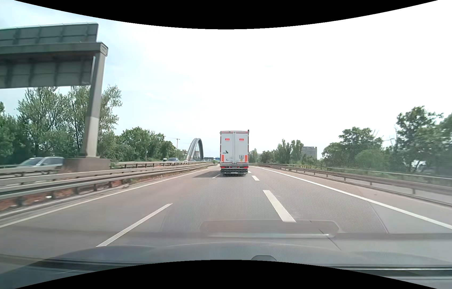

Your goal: Follow the waypoints while adhering to traffic rules and regulations

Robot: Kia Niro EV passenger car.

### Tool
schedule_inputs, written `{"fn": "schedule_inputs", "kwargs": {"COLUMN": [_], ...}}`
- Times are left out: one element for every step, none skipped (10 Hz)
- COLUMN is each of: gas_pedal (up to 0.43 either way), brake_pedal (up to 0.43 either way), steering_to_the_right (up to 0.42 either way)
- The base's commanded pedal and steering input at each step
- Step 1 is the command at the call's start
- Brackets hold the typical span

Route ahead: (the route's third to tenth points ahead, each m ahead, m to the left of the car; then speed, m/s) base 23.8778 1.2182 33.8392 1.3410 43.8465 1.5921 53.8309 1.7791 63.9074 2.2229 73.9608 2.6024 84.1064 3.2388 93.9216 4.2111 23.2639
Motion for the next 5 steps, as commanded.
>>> {"fn": "schedule_inputs", "kwargs": {"gas_pedal": [0.240,0.240,0.240,0.240,0.240], "brake_pedal": [0.000,0.000,0.000,0.000,0.000], "steering_to_the_right": [-0.007,-0.008,-0.008,-0.008,-0.008]}}
